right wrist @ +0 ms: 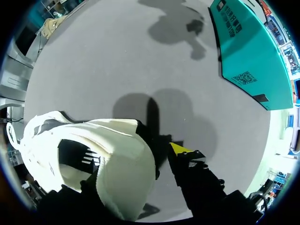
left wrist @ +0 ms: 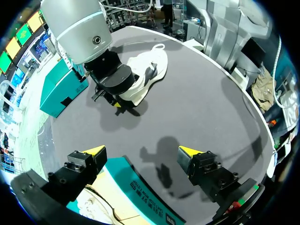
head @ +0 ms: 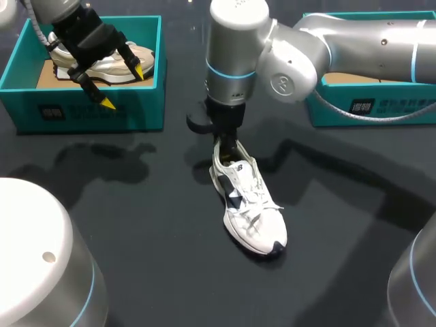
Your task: Take the shoe out of the shoebox, open the shoe tongue, remove and reinsert the insole, then place the shoe into the shoebox
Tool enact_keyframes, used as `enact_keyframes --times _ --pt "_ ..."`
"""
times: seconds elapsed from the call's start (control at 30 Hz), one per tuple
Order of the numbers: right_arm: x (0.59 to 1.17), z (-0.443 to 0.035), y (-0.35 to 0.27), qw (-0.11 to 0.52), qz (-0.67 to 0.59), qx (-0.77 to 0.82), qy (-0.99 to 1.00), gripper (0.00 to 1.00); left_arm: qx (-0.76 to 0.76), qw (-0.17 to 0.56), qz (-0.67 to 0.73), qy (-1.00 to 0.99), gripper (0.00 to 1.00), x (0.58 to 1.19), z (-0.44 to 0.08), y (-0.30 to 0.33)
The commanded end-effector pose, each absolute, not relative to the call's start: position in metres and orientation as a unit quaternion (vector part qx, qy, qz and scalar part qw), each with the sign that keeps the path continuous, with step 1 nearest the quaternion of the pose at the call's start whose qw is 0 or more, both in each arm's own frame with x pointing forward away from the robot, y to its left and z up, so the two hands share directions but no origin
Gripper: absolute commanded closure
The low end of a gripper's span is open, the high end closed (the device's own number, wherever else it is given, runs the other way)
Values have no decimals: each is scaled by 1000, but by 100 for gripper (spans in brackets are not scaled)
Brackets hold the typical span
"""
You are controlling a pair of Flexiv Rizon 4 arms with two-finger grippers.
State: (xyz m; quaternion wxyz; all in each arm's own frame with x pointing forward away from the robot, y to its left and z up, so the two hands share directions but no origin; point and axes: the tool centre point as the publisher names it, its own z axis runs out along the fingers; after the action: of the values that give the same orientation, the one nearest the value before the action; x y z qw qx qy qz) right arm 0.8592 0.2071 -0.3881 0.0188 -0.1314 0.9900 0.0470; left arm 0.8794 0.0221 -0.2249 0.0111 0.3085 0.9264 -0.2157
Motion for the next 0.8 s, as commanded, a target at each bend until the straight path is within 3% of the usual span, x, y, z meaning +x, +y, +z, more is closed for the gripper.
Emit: enact_keyframes --times 0.03,0.8 --pt "856 -389 204 24 45 -123 991 100 309 11 -214 927 0 879 -225 22" --pt "842 -334 192 18 13 -68 997 100 309 11 -214 927 0 879 -225 22"
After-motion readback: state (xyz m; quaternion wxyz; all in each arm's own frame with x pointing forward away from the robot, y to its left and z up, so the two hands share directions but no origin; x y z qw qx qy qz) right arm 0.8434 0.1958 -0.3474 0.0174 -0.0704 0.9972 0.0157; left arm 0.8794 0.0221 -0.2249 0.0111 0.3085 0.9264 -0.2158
